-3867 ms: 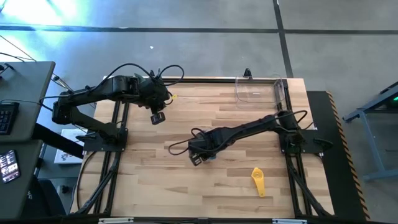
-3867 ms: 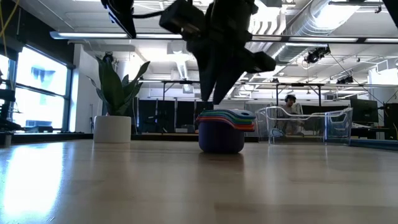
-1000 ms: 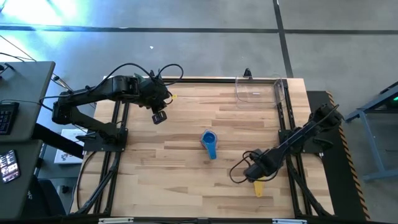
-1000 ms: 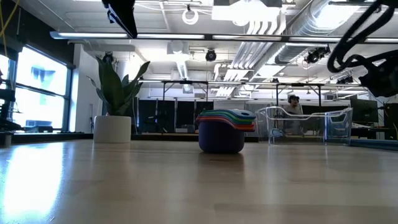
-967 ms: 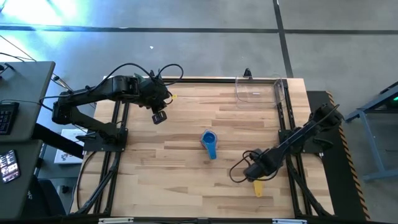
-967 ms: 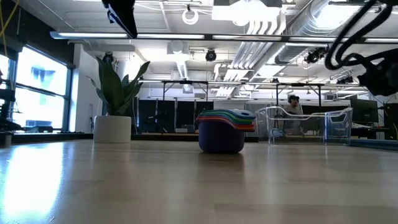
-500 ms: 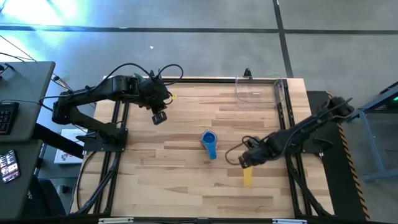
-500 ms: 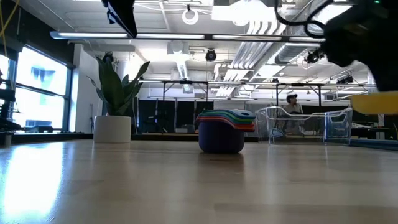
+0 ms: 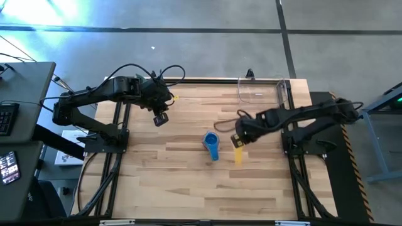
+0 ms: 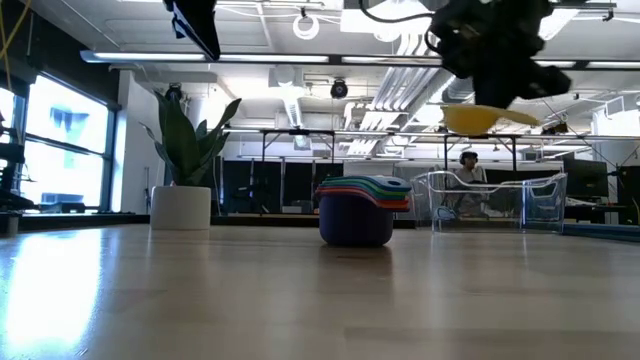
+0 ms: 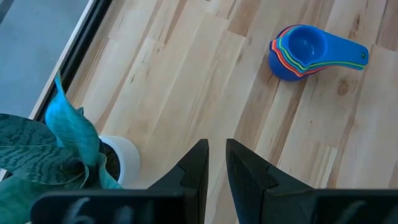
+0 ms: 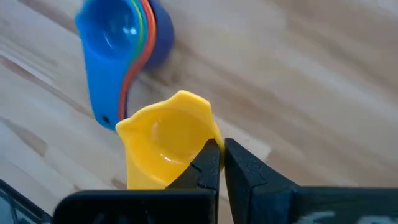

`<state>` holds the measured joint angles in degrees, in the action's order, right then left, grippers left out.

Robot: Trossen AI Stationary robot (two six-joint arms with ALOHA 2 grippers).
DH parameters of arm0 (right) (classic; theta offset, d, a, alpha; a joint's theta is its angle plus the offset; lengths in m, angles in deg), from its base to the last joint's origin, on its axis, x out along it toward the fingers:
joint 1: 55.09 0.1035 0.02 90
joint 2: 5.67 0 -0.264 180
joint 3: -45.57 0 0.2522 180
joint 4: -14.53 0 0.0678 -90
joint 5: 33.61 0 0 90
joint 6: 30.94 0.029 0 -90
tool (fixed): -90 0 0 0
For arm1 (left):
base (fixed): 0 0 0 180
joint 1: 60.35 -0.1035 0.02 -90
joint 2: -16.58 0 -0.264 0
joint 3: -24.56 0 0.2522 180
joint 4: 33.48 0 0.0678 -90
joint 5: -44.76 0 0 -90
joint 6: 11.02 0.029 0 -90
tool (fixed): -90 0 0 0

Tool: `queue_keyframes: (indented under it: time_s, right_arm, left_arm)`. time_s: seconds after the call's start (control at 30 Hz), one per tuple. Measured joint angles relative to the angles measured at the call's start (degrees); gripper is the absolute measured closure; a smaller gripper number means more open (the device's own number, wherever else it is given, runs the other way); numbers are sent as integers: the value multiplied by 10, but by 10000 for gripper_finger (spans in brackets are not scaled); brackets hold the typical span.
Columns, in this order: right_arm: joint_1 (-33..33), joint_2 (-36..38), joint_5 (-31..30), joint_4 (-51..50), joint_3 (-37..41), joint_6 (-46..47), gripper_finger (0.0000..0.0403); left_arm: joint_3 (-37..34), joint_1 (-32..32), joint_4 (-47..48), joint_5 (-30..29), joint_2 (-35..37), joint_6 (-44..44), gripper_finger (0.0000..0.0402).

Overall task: Nest measuring cups in basket
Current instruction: Stack the yellow measuring cup on top of the blue measuring cup

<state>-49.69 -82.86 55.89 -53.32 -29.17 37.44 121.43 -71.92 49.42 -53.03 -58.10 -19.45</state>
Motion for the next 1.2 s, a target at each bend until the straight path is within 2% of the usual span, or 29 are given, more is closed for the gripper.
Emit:
queue_keyframes:
  time_s: [0.2, 0.63, 1.0, 1.2]
  right_arm:
    - [-65, -26, 1, 4, -55, -94, 403]
    - [-130, -178, 59, 2, -215, -258, 403]
    - [-114, -274, 127, 8, -236, -258, 403]
    - [-106, -301, 129, 25, -236, -246, 403]
  left_arm:
    - [0, 0, 0, 0, 0, 0, 355]
    - [0, 0, 0, 0, 0, 6, 355]
    - [0, 0, 0, 0, 0, 6, 355]
    - [0, 0, 0, 0, 0, 6, 355]
